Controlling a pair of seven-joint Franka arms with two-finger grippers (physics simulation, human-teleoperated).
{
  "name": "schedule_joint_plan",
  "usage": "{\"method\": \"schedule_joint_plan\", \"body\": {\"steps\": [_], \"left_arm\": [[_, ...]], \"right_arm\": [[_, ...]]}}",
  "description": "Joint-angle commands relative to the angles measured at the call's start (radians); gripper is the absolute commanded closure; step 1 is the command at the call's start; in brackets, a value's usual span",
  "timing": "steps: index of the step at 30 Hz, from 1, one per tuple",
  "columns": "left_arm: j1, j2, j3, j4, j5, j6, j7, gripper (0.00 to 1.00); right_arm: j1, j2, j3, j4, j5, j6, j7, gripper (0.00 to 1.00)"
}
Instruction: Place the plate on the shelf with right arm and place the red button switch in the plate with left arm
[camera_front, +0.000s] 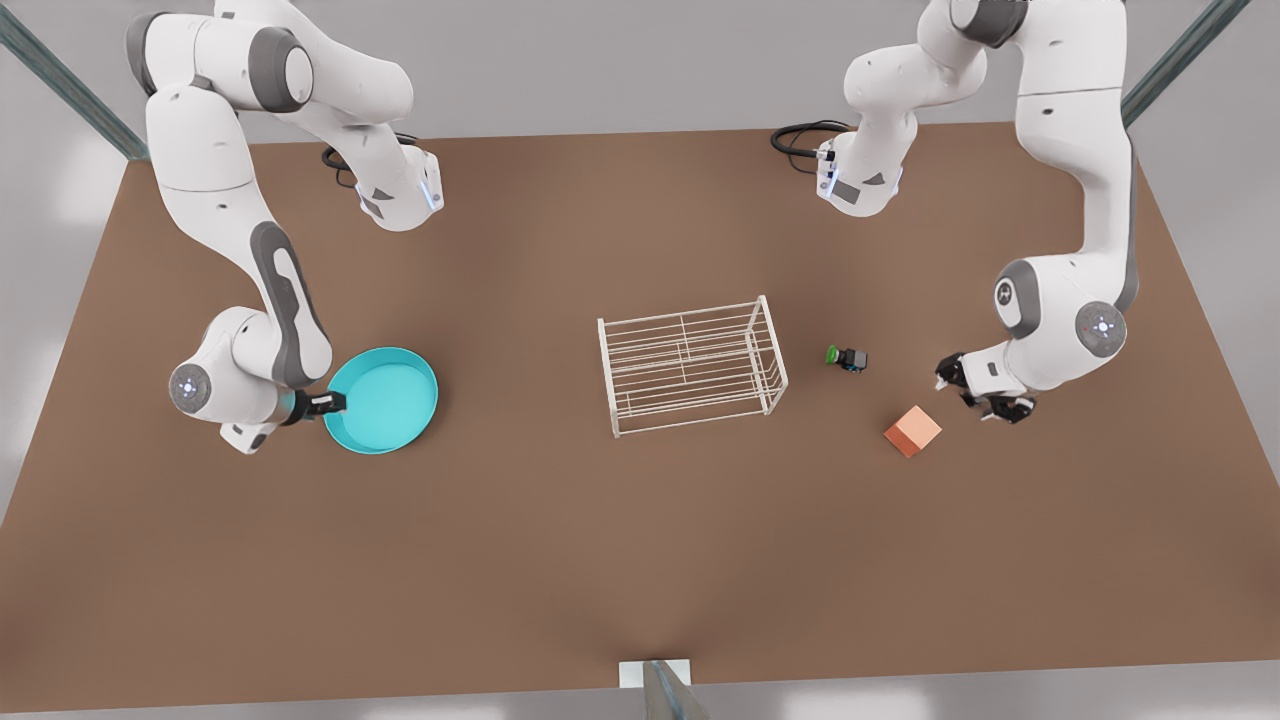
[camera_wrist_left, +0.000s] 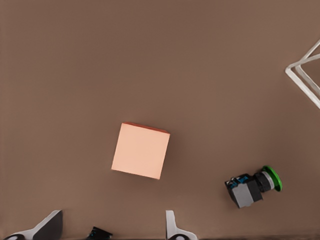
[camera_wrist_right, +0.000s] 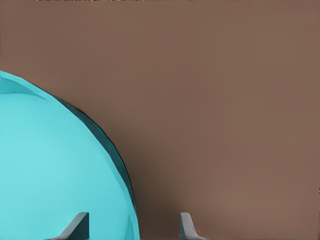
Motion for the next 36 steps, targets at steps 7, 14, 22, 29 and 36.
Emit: {"method": "schedule_joint_plan", "body": {"steps": [7,14,22,29,36], "left_arm": [[0.065,0.043,0.0,-0.018,0.091,0.088,0.544,0.0],[0.12,0.043,0.0,-0.123,0.159,0.223,0.544,0.0],[0.167,0.103,0.0,-0.133,0.182,0.308,0.563,0.0],[0.183,0.103,0.0,-0.167,0.18,0.307,0.557,0.0],[0.181,0.117,-0.003,-0.193,0.179,0.351,0.549,0.0]], "right_arm": [[0.002,0.011,-0.002,-0.001,0.029,0.003,-0.16,0.5],[0.002,-0.005,-0.002,0.005,0.029,-0.022,-0.166,0.79],[0.029,-0.147,0.0,0.008,0.016,-0.167,-0.139,0.79],[0.082,-0.329,-0.011,0.013,-0.043,-0.327,-0.099,0.79],[0.155,-0.521,-0.012,0.072,-0.079,-0.52,-0.027,0.79]]}}
